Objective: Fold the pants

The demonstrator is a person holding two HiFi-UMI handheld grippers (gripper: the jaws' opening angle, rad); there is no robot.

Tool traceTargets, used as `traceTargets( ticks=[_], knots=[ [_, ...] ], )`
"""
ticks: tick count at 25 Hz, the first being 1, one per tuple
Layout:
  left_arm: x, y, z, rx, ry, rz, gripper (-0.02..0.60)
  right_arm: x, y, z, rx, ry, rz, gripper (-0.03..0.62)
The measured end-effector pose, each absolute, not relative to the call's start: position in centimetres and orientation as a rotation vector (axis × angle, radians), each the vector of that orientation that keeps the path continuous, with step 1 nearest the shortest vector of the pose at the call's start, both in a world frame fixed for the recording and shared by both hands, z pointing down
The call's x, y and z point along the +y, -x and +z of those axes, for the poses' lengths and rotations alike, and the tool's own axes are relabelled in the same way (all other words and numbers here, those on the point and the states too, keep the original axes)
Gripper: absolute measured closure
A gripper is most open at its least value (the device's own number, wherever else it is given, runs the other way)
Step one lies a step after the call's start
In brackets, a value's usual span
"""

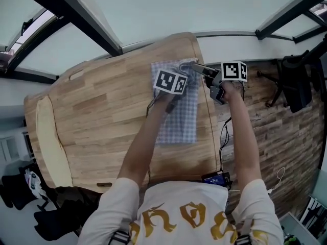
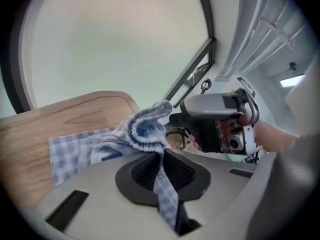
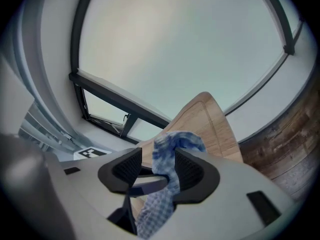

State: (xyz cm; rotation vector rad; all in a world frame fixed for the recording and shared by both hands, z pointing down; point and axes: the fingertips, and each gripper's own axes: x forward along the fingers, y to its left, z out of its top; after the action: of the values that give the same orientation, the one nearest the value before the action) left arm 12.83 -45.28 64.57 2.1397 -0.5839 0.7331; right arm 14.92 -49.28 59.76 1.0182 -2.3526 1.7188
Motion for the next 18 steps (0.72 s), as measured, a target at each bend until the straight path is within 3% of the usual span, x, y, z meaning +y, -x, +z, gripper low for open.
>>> traceTargets(
  ticks=[8, 11, 14, 16, 18],
  knots=[
    [-49.0, -9.7, 62.6, -0.441, -2.078, 1.003, 0.526, -46.2, -14.8, 62.2, -2.251, -1.028, 1.281, 0.427],
    [-52.4, -8.7, 61.7, -0.485, -2.127, 1.231, 0.526, -43.8, -13.4, 64.3, -2.219, -0.986, 1.212, 0.431],
    [-56.1, -8.4, 60.9, -0.61, -2.191, 1.262, 0.524, -41.5, -12.4, 67.0, -2.147, -0.933, 1.182, 0.437],
    [-57.7, -7.7, 61.1, -0.716, -2.198, 1.226, 0.464, -40.3, -12.1, 68.5, -2.097, -0.901, 1.147, 0.437],
    [-57.7, -7.2, 61.3, -0.719, -2.201, 1.145, 0.348, -39.9, -12.1, 69.0, -2.088, -0.903, 1.129, 0.437]
  ],
)
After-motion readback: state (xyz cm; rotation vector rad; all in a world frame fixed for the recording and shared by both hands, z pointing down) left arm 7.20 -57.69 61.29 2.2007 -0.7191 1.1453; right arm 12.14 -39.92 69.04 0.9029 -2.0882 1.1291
